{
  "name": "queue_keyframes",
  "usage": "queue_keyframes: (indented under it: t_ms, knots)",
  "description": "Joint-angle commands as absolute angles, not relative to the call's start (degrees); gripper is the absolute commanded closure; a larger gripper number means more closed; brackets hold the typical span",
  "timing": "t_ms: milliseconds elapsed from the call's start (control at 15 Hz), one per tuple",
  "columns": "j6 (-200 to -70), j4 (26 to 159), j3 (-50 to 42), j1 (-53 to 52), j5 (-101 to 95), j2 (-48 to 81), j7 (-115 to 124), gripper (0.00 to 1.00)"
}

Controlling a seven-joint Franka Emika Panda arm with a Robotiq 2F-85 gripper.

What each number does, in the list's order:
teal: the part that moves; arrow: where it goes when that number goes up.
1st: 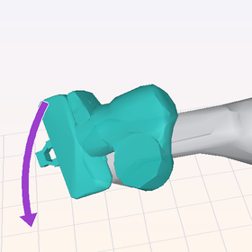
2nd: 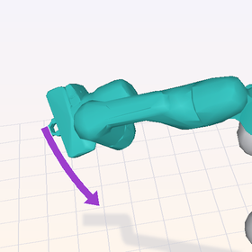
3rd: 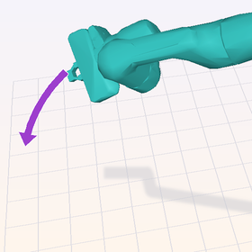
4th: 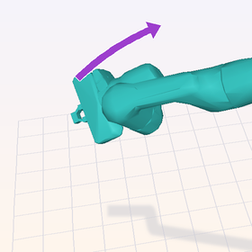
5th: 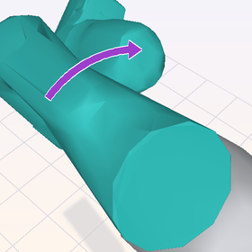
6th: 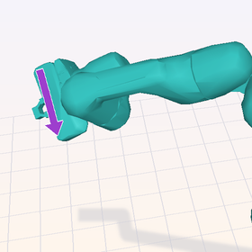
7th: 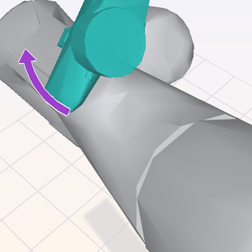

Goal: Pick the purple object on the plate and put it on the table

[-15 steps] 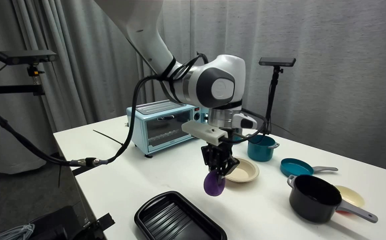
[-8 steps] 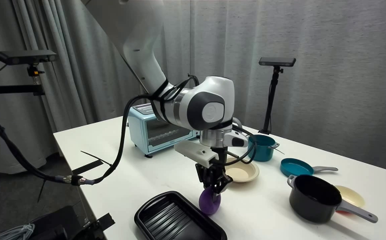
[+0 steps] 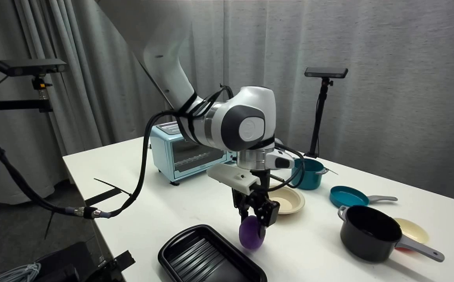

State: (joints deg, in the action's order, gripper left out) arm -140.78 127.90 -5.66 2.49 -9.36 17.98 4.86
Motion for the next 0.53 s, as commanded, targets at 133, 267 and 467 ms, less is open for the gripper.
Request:
queue_keyframes:
  t_ms: [133, 267, 467]
  knots:
    - [-138.8, 127.3, -6.7, 2.8, -10.5, 11.1, 4.5, 0.0]
    - [-137.3, 126.6, -6.6, 3.4, -9.7, 9.0, 3.3, 0.0]
    - [-135.0, 126.0, -6.9, 3.9, -10.2, 6.8, 3.5, 0.0]
